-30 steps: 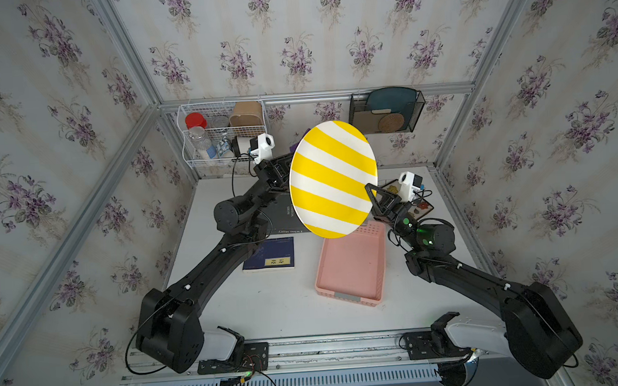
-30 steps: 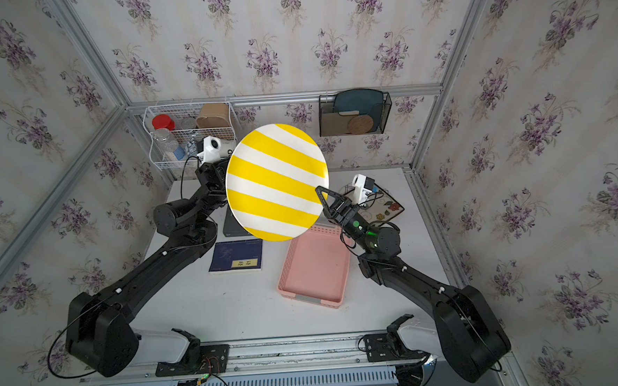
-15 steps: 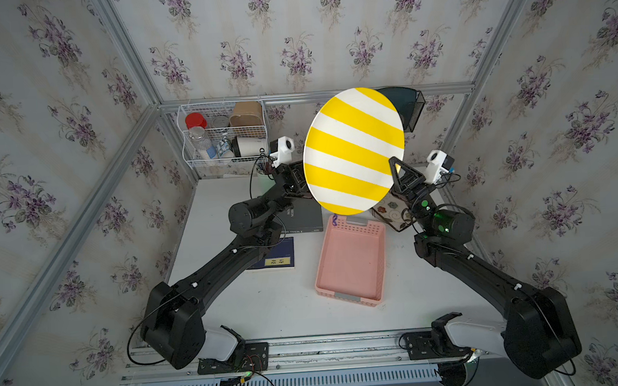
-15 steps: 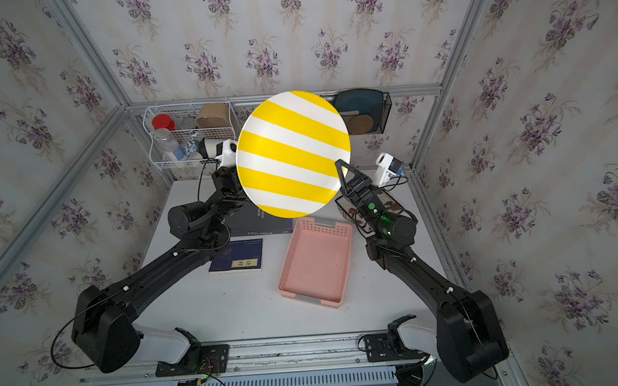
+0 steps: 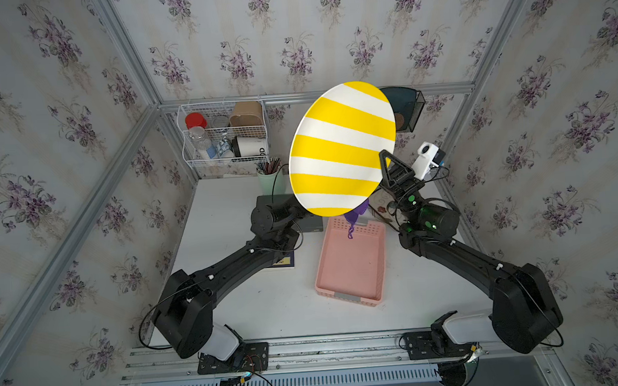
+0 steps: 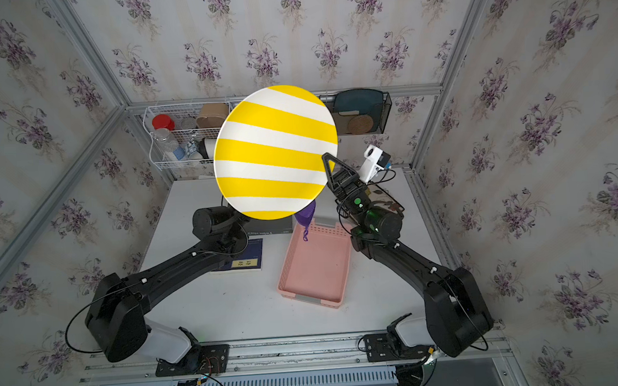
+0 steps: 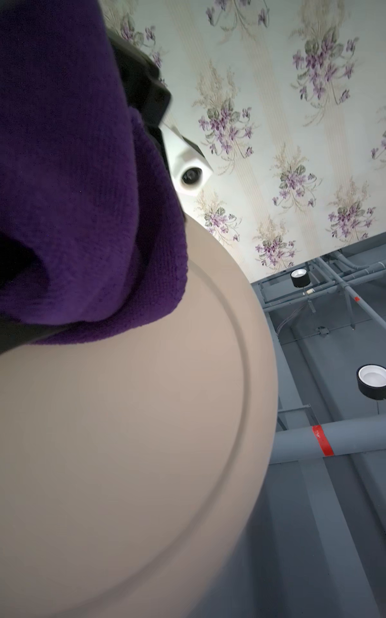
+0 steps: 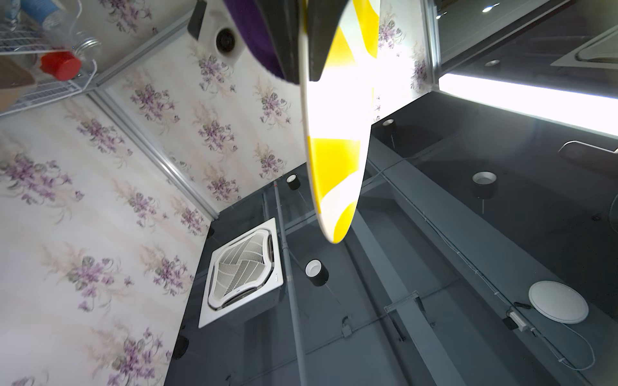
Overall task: Wipe the wet plate dry
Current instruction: Wipe the plate with towel.
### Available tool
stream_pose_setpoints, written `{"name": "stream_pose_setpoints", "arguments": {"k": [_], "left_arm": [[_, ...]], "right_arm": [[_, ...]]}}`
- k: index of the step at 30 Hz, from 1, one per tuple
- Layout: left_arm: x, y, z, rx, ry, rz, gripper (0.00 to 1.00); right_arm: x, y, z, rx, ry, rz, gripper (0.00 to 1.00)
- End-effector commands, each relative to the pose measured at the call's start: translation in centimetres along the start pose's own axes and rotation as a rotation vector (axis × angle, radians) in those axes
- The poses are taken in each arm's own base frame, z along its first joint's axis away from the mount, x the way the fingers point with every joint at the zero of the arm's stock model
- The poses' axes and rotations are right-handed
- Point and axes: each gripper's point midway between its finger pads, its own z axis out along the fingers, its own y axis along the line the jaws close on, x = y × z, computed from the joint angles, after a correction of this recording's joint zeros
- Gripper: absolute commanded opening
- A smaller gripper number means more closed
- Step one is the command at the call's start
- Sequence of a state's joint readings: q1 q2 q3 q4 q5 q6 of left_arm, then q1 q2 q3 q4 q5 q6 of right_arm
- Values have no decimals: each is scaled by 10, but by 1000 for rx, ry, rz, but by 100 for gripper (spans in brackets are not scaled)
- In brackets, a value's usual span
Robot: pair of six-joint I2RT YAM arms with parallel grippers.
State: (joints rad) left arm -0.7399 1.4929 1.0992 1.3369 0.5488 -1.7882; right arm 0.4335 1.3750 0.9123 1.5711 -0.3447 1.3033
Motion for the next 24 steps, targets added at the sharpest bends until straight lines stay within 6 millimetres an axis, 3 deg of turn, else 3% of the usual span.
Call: {"name": "stream_pose_setpoints", "arguments": {"k": [1,5,9,14,16,19,21,24], "left_arm": [[20,-29,-12,53,85,108,0],[9,-47,-39,-31,56,229,0],[11,-54,-55,-228,80,408,0],[10,-16,-78,-747,138,743,0],[-2,3,-95,-941,151,855,0],[-36,21,-129,-1217,71,942,0],[-50,25,-142,-1318,52,1010,0],[-52,36,-139,-1327,97,1014,0]], "right_arm": [[-35,-21,-11,126,-83,-50,0],[-57,-33,-42,287,-122,-121,0],[-49,-35,-60,427,-88,-187,0],[-16,-46,-71,521,-35,-178,0],[1,-49,-69,531,-4,-169,0],[17,-46,-62,510,19,-153,0],[26,-44,-56,493,41,-146,0],[63,-37,-45,460,116,-93,0]]}}
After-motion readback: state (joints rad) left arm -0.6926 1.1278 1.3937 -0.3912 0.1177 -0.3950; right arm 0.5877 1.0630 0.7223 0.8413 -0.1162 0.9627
